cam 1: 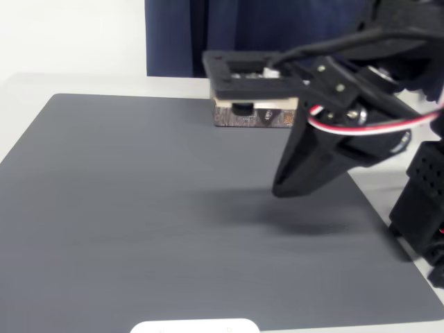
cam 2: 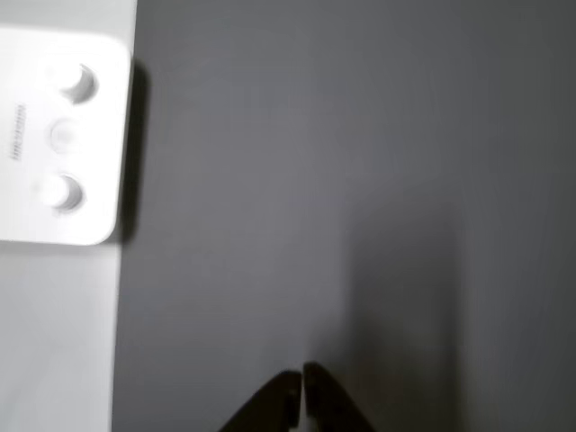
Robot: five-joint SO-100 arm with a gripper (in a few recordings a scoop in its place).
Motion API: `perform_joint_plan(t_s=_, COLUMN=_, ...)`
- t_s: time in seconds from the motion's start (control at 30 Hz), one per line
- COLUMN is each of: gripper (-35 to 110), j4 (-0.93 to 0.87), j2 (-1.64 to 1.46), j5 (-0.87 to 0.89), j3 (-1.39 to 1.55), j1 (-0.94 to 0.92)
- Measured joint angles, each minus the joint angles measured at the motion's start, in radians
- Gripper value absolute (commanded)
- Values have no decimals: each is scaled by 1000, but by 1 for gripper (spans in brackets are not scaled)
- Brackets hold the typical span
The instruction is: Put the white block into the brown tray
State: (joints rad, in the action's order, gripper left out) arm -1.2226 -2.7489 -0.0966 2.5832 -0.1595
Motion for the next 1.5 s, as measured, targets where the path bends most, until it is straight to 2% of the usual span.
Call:
perform_joint_plan(t_s=0.27, gripper=0, j4=0, j2=-238, j5=0, j3=187, j1=-3)
perform_joint_plan(t_s=0.53, gripper=0, j4=-110, j2=-426, j5=11, j3=272, j1=12)
perform_joint_plan(t_s=0.77, gripper=0, j4=-121, j2=-545, j5=43, j3=379, j1=43)
perform_joint_plan(t_s=0.97, gripper=0, j4=-178, j2=-565, j5=74, j3=405, j1=54)
perform_joint_plan(t_s=1.5, gripper=0, j4=-156, j2=-568, j5=95, j3=534, j1=83)
